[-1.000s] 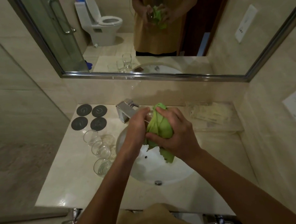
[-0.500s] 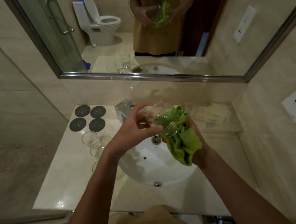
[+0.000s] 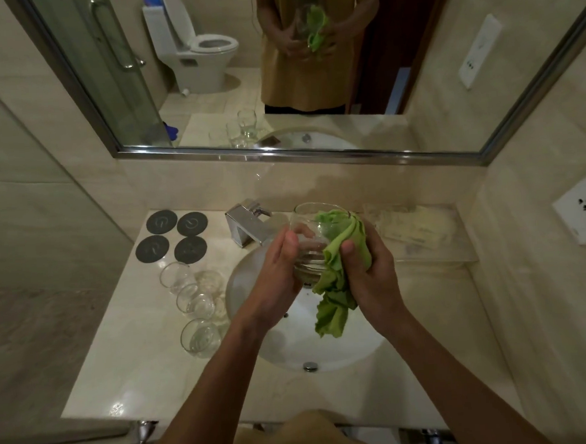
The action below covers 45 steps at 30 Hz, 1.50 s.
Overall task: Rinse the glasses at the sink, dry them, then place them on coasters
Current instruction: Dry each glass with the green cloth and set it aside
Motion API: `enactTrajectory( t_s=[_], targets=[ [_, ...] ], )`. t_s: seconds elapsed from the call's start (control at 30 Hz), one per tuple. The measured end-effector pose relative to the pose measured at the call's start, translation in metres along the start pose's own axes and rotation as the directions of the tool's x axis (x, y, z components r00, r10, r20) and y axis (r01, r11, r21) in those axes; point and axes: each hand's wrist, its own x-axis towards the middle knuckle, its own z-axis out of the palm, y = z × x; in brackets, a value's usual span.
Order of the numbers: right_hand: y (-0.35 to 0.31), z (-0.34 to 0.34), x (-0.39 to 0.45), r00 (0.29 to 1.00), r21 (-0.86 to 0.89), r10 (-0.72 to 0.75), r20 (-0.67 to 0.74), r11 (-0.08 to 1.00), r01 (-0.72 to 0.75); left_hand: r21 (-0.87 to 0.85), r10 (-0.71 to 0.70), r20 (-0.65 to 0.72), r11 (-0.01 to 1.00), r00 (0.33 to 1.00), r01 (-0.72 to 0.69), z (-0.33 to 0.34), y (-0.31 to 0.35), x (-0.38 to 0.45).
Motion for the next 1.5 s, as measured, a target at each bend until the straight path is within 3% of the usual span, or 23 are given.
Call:
enactTrajectory(
  t_s=[0.13,0.27,0.43,0.53,0.6,0.73,0.83,0.93,1.03,1.13,1.2,1.27,1.4,1.5],
  targets=[
    [0.002,-0.005,0.004,0.992,-0.144,-0.128,-0.001,0.982,0.127,-0.088,-0.018,-0.002,0.996,1.000,0.017,0.007,0.000,-0.001],
    [0.008,-0.016,0.013,0.961,-0.366,-0.237,0.146,0.889,0.275,-0.104,-0.030,0.008,0.994,1.000,0.031,0.009,-0.002,-0.001],
    [0.013,-0.027,0.019,0.886,-0.570,-0.345,0.308,0.679,0.463,0.040,0.002,-0.192,0.999,0.981,0.006,0.013,-0.008,0.005],
    [0.014,-0.029,0.025,0.779,-0.632,-0.411,0.473,0.457,0.626,0.172,0.131,-0.285,0.982,0.950,-0.084,0.015,-0.010,0.007],
    [0.013,-0.029,0.028,0.754,-0.638,-0.344,0.560,0.401,0.657,0.306,0.220,-0.305,0.944,0.926,-0.124,0.016,-0.011,0.005],
    [0.001,-0.027,0.029,0.811,-0.708,-0.082,0.579,0.442,0.550,0.439,0.309,-0.350,0.888,0.884,-0.137,0.016,-0.010,0.003],
    [-0.009,-0.023,0.032,0.816,-0.715,0.009,0.577,0.488,0.501,0.466,0.384,-0.336,0.861,0.860,-0.203,0.015,-0.010,0.005],
    [-0.018,-0.023,0.038,0.820,-0.665,0.063,0.568,0.622,0.413,0.460,0.423,-0.321,0.852,0.847,-0.251,0.010,-0.008,0.006],
    [-0.024,-0.025,0.041,0.857,-0.571,0.171,0.486,0.804,0.163,0.447,0.448,-0.311,0.847,0.838,-0.287,0.009,-0.002,0.006],
    [-0.020,-0.019,0.032,0.918,-0.390,0.146,0.369,0.921,0.010,0.398,0.452,-0.333,0.863,0.828,-0.311,0.009,0.002,0.006],
    [-0.013,-0.011,0.022,0.946,-0.314,0.091,0.312,0.949,0.012,0.392,0.457,-0.324,0.862,0.828,-0.322,0.007,0.005,0.007],
    [-0.005,-0.006,0.012,0.945,-0.350,0.032,0.324,0.932,0.088,0.404,0.461,-0.300,0.854,0.835,-0.327,0.003,0.007,0.008],
    [0.005,-0.010,0.009,0.870,-0.536,-0.149,0.470,0.735,0.416,0.405,0.413,-0.339,0.875,0.845,-0.266,-0.001,0.007,0.011],
    [0.011,-0.009,0.011,0.749,-0.688,-0.365,0.554,0.306,0.658,0.390,0.324,-0.441,0.909,0.837,-0.146,0.003,0.006,0.016]
  ],
)
